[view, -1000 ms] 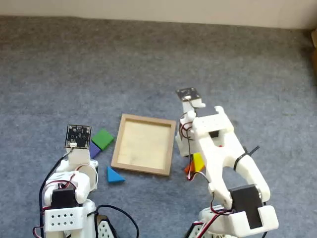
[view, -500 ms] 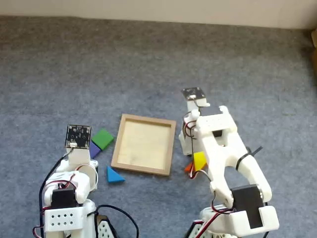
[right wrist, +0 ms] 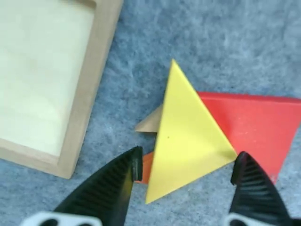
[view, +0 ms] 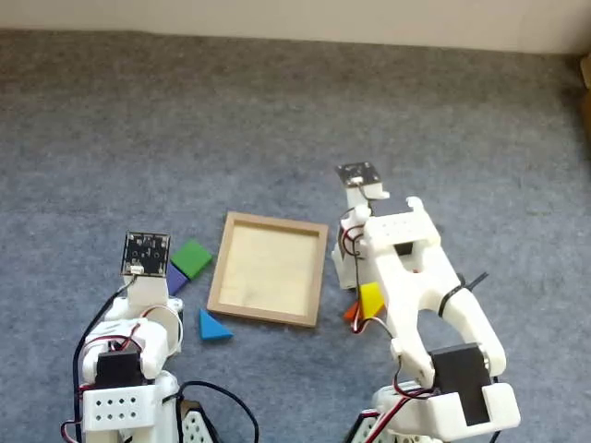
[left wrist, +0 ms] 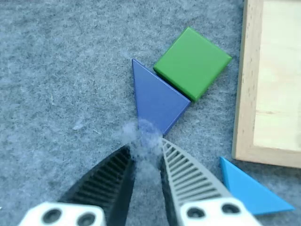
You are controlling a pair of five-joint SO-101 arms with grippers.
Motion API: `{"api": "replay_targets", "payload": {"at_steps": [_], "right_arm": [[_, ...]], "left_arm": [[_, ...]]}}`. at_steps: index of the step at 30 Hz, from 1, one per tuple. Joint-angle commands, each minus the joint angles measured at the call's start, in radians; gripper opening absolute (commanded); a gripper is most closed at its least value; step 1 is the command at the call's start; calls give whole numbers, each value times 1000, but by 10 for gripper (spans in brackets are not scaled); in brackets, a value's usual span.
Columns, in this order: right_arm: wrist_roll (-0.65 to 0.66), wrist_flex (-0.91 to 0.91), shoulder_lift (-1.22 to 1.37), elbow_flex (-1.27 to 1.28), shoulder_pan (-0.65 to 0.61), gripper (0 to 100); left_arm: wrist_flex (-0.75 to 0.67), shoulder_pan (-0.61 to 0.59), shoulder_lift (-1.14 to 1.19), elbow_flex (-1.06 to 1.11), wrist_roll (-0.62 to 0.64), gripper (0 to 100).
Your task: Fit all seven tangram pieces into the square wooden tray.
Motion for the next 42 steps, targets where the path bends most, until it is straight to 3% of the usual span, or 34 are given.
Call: {"api": "replay_targets", "payload": {"at_steps": [1,7,22,42], "right_arm": [[-3,-21,-21,-5,-5,293],[-3,-13,128,-16,22,293],[-9,-15,130,-18,13,226],[-78,-2,13,-47,-228,221]], "left_arm": [[-14,10,-8,27,-3,77],[-14,10,-8,27,-3,77],[-14,10,-8,27,-3,77],[-14,10,-8,27,-3,77]]}}
